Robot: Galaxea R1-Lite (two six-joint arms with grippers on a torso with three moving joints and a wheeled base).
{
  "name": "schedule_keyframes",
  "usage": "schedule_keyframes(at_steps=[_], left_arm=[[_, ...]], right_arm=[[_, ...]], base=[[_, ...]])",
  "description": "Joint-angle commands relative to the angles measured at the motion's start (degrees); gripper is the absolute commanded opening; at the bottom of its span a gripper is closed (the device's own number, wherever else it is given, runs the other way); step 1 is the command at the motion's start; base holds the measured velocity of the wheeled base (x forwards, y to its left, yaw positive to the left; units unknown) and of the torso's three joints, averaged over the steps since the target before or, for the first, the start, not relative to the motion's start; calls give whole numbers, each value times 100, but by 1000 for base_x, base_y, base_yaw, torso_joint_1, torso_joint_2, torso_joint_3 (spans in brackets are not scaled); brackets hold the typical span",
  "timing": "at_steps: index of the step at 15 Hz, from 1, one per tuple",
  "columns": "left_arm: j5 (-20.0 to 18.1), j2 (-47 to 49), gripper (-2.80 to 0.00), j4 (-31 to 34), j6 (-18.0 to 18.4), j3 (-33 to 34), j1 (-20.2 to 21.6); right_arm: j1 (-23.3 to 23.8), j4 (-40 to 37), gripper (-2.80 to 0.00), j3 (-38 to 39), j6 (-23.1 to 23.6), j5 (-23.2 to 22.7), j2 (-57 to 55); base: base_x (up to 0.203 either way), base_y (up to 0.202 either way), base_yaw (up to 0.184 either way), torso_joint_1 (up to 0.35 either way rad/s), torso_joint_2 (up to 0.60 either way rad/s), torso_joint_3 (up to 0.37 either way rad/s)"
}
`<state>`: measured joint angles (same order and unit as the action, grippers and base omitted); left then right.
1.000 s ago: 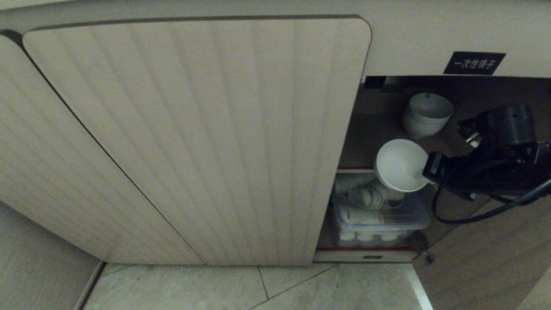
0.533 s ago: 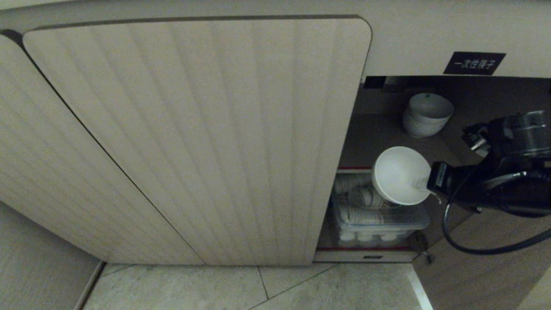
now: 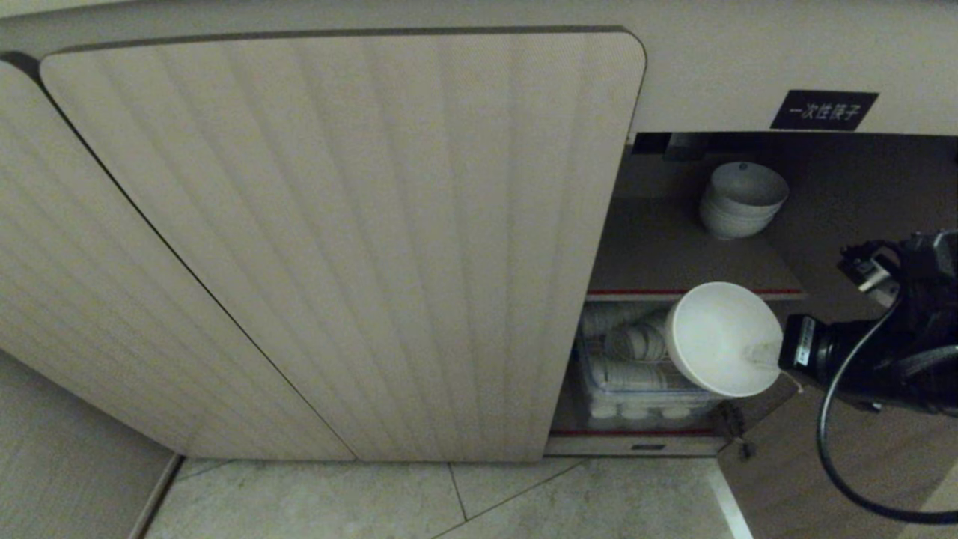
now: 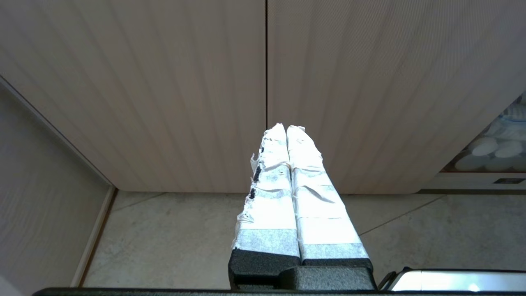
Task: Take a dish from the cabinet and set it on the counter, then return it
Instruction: Place it on the table
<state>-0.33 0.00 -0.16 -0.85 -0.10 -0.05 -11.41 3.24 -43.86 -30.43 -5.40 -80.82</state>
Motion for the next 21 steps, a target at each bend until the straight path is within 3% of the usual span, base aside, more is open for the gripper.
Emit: schedule_keyframes(at_steps=[1,10,15,21], left_arm=[[-2,0,-280,-2,-3,1,3],[1,0,-280,-2,-3,1,5],[-2,0,-280,-2,-3,1,-4],[-2,0,-280,-2,-3,1,-4]], right_arm=[[-2,-33,-280,226,-16,-5,318],[-2,-927,-280,678,-4,-15,1337],[-2,-1572,-280,774,456,-80,1793],[-2,-2506,-280,739,768,-557,2284]], base=[[0,0,0,0,0,0],[0,0,0,0,0,0],[0,0,0,0,0,0],[0,0,0,0,0,0]])
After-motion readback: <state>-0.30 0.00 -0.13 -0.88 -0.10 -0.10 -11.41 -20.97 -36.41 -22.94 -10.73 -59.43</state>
